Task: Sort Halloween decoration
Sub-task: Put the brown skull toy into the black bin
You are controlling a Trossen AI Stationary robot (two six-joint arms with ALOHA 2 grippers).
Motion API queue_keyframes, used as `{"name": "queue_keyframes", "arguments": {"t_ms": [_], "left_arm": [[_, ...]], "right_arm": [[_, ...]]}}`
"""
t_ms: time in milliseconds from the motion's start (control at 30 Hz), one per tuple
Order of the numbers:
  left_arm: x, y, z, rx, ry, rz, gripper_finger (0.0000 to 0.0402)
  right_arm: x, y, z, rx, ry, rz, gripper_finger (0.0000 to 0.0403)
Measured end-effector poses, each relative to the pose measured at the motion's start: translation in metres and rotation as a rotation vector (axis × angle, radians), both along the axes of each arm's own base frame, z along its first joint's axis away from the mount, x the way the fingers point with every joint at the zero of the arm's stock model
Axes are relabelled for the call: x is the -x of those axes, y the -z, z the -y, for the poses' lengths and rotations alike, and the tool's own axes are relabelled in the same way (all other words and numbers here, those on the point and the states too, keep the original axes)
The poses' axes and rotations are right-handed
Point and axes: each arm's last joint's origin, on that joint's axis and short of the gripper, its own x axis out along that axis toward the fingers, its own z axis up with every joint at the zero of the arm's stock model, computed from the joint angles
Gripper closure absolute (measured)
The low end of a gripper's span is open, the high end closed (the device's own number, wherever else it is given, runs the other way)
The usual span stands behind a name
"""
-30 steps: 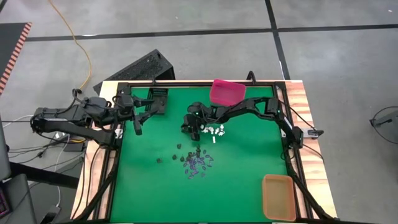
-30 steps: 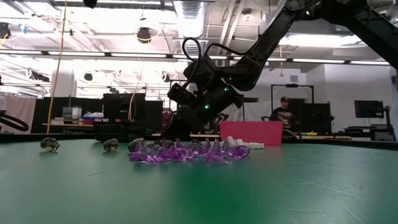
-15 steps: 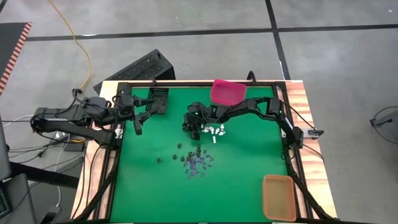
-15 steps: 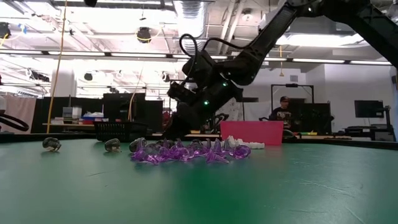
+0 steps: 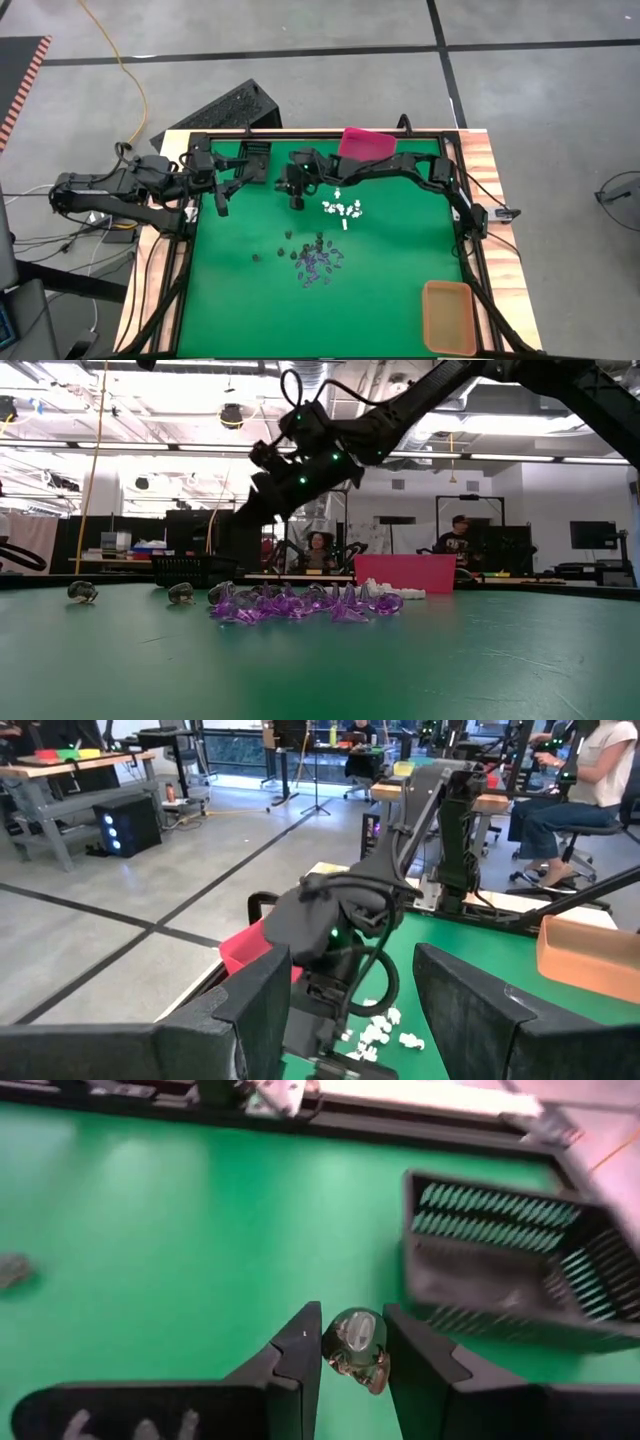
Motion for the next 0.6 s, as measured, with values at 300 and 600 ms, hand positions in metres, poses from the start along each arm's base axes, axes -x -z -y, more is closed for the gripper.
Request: {"name": "queue_keyframes", "arguments": {"t_ms": [300,600], "left_arm": [[0.000,0.000,0.000,0.000,0.001,0.000,0.0200],[0.000,0.000,0.000,-0.011,0.005,-0.007,0.0200]], "right_arm": [[-0.007,-0.023,0.008,0.069,0.029,0.088,0.0285],[-0.006,-0.034,0.024,0.091,0.065,0.160,0.0285]]}}
